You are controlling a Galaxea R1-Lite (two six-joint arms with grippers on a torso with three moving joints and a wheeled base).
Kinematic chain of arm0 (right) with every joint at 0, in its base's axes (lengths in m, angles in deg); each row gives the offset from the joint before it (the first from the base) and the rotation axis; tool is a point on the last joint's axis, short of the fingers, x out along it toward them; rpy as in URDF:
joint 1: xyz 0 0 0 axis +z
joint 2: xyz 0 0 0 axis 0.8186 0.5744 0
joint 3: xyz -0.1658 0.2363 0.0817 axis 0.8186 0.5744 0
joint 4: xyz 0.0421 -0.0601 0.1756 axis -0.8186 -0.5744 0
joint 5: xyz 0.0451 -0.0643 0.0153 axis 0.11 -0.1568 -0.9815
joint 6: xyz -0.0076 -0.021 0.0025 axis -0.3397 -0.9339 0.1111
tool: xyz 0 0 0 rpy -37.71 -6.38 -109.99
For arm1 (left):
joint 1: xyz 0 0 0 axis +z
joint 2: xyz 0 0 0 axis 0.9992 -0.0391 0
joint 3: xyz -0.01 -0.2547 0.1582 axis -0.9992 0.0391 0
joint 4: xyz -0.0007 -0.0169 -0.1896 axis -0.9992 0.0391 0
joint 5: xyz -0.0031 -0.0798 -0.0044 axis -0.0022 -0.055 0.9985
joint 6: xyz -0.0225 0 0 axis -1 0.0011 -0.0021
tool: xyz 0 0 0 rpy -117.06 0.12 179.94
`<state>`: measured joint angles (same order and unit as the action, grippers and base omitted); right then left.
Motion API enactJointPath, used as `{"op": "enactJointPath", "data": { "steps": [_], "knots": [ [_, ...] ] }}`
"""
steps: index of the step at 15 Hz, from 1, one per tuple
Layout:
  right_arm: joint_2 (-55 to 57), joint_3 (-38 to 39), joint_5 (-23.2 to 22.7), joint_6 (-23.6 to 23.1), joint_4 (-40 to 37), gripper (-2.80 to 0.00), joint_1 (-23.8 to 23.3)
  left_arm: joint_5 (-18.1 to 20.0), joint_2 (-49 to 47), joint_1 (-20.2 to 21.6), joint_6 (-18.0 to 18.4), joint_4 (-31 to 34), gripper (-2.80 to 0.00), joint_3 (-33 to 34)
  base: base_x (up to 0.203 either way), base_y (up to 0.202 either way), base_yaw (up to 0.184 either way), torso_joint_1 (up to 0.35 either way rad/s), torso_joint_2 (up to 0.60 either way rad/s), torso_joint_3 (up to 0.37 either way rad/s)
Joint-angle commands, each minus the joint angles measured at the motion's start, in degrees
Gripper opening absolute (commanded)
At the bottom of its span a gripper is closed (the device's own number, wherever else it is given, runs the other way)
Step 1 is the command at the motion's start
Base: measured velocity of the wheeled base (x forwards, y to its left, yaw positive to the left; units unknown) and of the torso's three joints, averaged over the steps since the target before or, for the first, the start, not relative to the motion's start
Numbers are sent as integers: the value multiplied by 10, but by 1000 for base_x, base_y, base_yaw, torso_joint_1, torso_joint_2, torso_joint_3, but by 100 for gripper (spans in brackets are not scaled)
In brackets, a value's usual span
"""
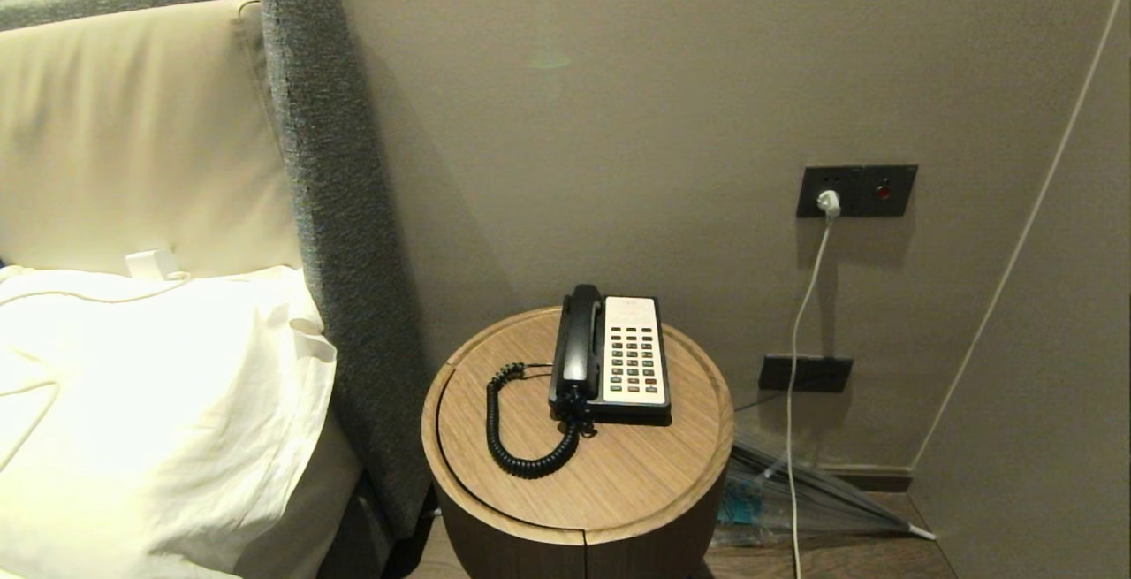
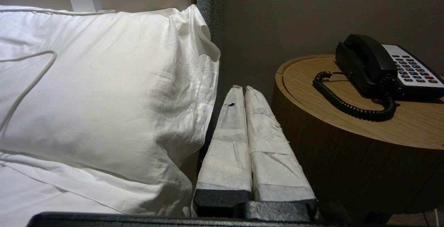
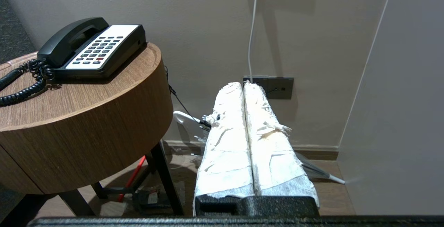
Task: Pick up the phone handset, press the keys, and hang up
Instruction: Pick up the desk phone handset
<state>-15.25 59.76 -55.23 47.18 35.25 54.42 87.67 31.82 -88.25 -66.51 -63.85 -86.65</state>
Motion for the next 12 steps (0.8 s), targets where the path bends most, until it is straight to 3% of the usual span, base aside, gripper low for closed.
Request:
{"op": "enactJointPath", "data": {
  "steps": [1,12],
  "knots": [
    [0,9,0,0,0,-280,0,0,-1,0,0,-1,-280,23,0,0,0,0,0,0],
    [0,10,0,0,0,-280,0,0,-1,0,0,-1,-280,23,0,0,0,0,0,0]
  ]
}}
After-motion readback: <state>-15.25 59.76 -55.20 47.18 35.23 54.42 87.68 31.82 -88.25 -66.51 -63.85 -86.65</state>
